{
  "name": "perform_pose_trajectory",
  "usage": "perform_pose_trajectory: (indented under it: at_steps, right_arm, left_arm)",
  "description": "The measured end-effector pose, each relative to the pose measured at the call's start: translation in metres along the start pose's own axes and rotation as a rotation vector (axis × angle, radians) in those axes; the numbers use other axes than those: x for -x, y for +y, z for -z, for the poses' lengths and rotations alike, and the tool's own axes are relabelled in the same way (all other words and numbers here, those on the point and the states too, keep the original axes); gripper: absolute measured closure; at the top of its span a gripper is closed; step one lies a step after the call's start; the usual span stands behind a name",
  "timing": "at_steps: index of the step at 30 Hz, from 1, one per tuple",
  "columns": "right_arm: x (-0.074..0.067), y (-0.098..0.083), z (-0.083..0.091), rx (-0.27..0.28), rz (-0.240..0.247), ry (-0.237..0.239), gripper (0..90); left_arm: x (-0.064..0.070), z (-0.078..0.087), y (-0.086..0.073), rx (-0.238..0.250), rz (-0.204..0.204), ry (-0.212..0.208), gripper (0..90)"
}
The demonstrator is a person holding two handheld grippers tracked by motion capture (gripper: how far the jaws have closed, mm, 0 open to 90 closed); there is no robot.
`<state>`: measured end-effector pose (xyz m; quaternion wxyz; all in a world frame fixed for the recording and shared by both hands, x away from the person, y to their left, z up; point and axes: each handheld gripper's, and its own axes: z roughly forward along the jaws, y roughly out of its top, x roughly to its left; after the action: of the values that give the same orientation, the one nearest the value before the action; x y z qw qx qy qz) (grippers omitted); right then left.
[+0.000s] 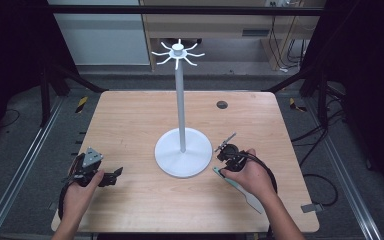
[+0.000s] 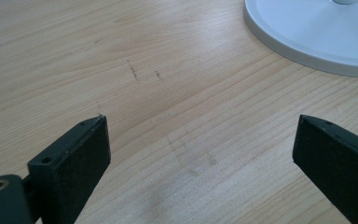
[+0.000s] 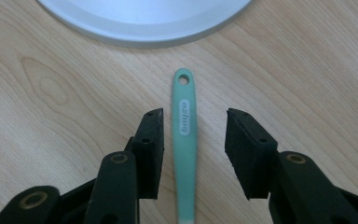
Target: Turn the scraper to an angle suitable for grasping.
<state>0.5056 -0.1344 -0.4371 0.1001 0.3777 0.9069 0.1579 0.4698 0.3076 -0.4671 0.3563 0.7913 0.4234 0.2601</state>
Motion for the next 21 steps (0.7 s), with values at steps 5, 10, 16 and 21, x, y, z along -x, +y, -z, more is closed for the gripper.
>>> perform_pose_trajectory:
  at_steps: [5, 10, 16, 21]
  right_arm:
    - [-0.001, 0.002, -0.004, -0.011, -0.001, 0.01, 60.0]
    - [-0.002, 0.004, -0.006, -0.018, -0.001, 0.016, 59.0]
    - [-0.001, 0.007, -0.01, -0.033, -0.015, 0.022, 59.4]
    - [0.001, 0.008, -0.015, -0.05, -0.005, 0.019, 59.4]
  left_arm:
    - [0.001, 0.001, 0.0, -0.002, -0.001, -0.001, 3.7]
    - [0.001, 0.0, 0.0, 0.002, 0.001, -0.002, 3.7]
    - [0.002, 0.0, -0.001, -0.004, -0.003, -0.004, 3.8]
    - [0.002, 0.0, 0.0, -0.002, -0.005, -0.002, 3.8]
